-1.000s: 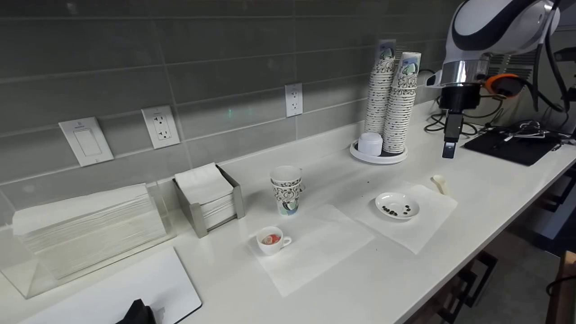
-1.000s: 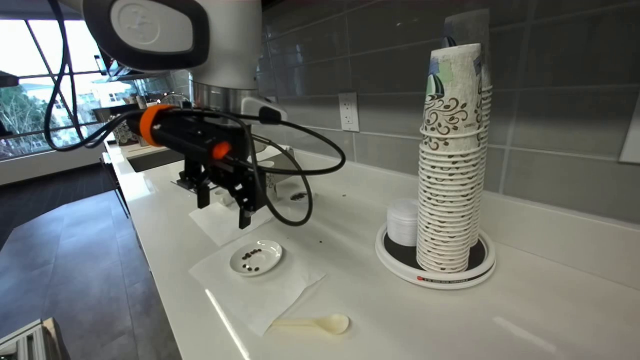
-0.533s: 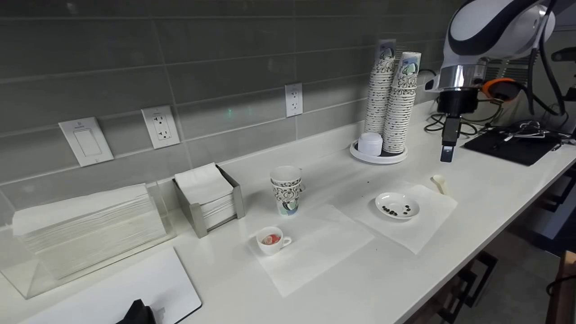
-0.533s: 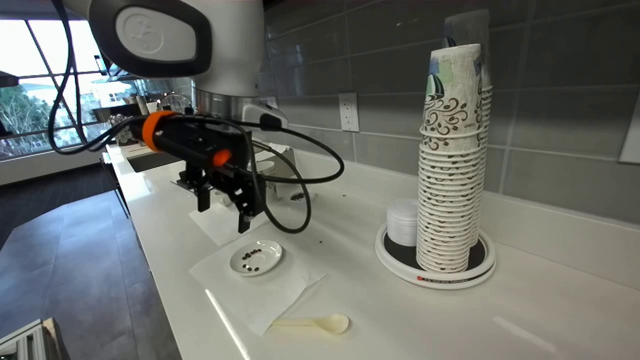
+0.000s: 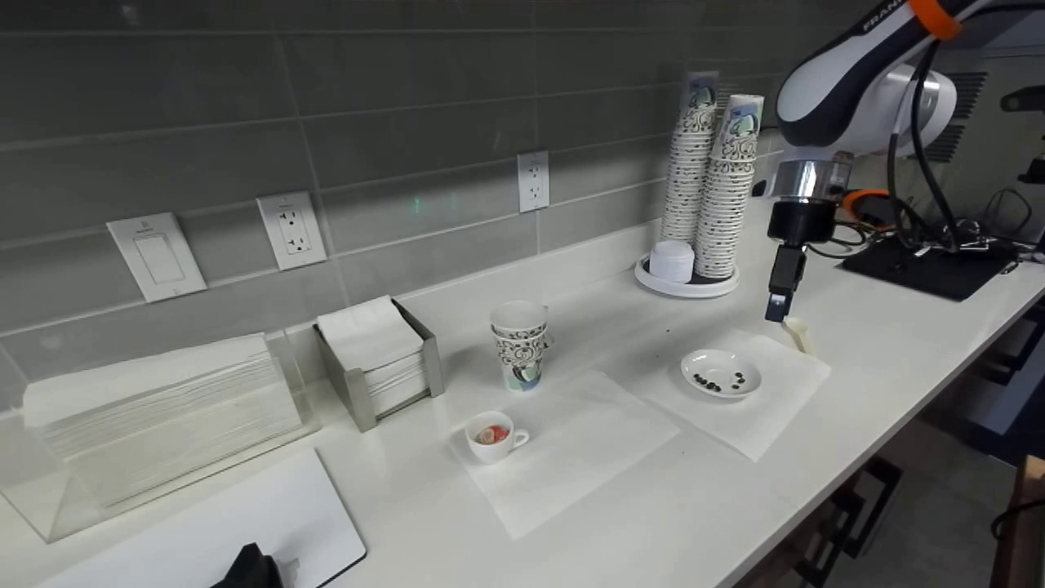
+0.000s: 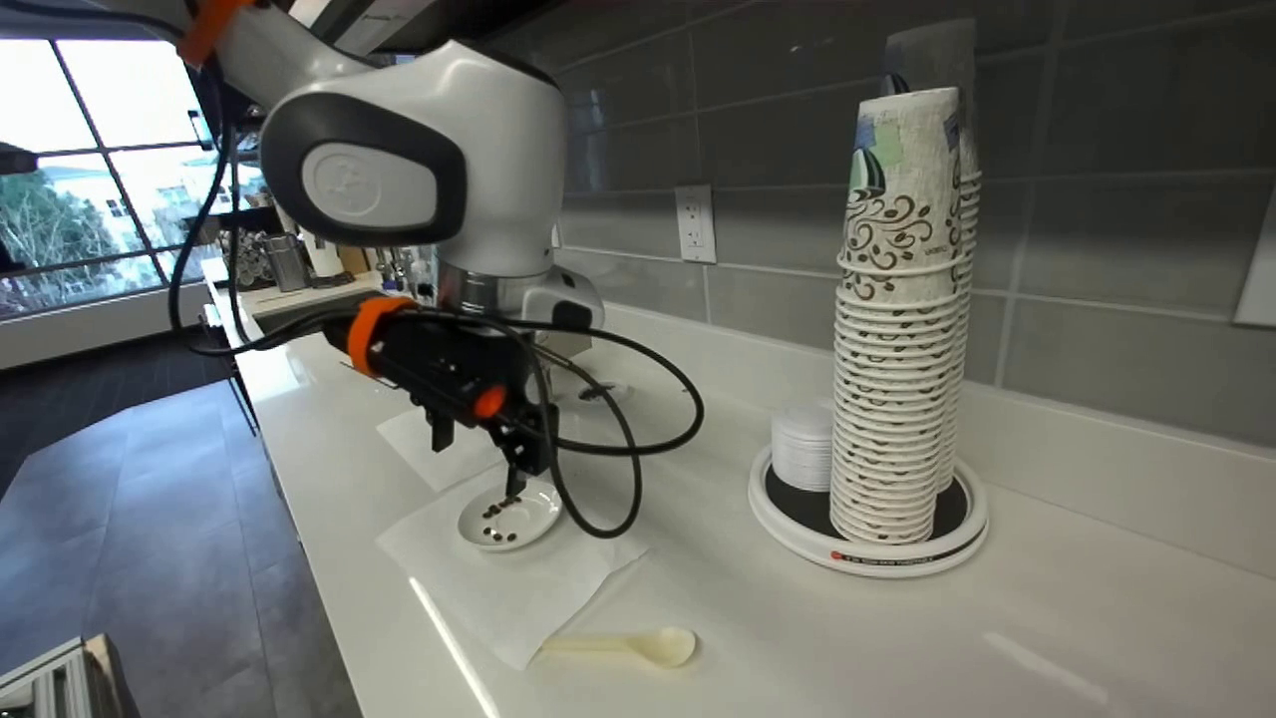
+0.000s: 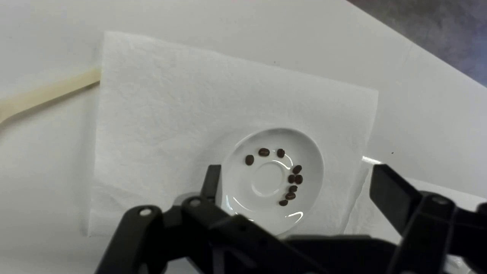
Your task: Pour the contents on the white plate into the stacked coffee cups on the left.
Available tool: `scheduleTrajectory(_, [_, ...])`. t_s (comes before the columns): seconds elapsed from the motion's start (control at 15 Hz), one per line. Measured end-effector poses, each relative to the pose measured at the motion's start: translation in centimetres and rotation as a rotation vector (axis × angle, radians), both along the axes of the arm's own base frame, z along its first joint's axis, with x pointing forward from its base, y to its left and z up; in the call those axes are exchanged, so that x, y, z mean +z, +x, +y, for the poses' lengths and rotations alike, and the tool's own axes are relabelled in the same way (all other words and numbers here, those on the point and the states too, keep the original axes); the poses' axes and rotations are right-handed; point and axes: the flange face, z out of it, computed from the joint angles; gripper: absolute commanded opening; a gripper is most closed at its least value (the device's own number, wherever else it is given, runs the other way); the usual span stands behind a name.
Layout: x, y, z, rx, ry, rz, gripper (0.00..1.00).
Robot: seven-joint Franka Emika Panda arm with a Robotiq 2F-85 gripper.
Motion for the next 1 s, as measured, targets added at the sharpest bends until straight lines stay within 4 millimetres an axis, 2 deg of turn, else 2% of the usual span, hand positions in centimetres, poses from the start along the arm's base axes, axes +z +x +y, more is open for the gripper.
scheduleTrajectory(0.27, [-2.4, 0.4, -1.1, 0.006, 0.048, -0.034, 1.00])
scheduleTrajectory(0.6, [-4.9, 1.3, -1.2, 0.029, 0.104, -0.039, 1.00])
scheduleTrajectory(0.73, [-5.8, 1.8, -1.1, 0.035, 0.116, -0.034, 0.87])
scheduleTrajectory(1.0, [-7.1, 2.6, -1.2, 0.035, 0.126, -0.023, 0.71])
